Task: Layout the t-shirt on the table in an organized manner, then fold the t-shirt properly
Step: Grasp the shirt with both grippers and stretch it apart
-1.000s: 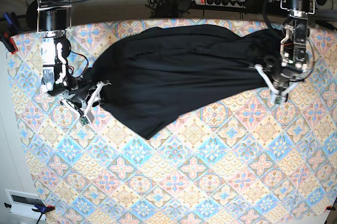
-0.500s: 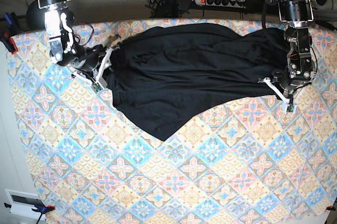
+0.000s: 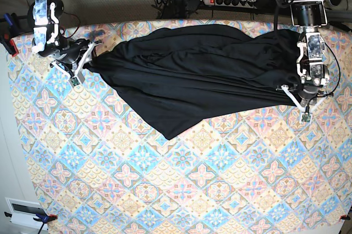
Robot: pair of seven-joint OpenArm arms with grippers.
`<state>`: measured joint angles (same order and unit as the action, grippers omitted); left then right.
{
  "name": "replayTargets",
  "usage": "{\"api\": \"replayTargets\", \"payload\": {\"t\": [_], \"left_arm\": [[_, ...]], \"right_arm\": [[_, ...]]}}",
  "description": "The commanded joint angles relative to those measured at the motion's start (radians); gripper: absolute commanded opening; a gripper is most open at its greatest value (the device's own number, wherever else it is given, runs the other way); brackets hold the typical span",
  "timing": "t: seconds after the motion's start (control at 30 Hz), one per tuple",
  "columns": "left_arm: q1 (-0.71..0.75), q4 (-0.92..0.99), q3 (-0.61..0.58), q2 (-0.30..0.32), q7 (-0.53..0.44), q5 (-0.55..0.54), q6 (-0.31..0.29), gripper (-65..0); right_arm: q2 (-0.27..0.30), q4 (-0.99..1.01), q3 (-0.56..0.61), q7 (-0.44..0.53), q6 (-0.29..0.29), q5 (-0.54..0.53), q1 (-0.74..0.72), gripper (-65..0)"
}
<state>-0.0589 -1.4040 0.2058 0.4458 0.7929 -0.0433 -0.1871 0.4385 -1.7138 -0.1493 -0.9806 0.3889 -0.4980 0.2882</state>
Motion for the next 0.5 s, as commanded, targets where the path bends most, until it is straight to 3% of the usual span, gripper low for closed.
{"api": "replayTargets", "payload": {"t": [0.0, 0.17, 0.33, 0.47], "left_arm": [[-0.029, -0.025, 0.028, 0.018, -0.026, -0.002, 0.013, -64.9], [-0.025, -0.174, 0.076, -0.057, -0.017, -0.092, 0.013, -64.9], [-0.025, -0.352, 0.076, -0.161, 0.116, -0.100, 0.013, -64.9], [-0.028, -0.418, 0.074, -0.199, 0.130, -0.097, 0.013, -64.8]], "right_arm": [[0.021, -0.041, -0.014, 0.013, -0.003, 0.003, 0.003, -47.8], [0.019, -0.187, -0.013, 0.013, -0.003, -0.001, 0.001, -47.8], [0.019, -0.214, -0.005, 0.002, -0.003, -0.003, 0.007, -47.7], [0.018, -0.231, 0.090, -0.024, -0.003, -0.029, 0.009, -47.5]]}}
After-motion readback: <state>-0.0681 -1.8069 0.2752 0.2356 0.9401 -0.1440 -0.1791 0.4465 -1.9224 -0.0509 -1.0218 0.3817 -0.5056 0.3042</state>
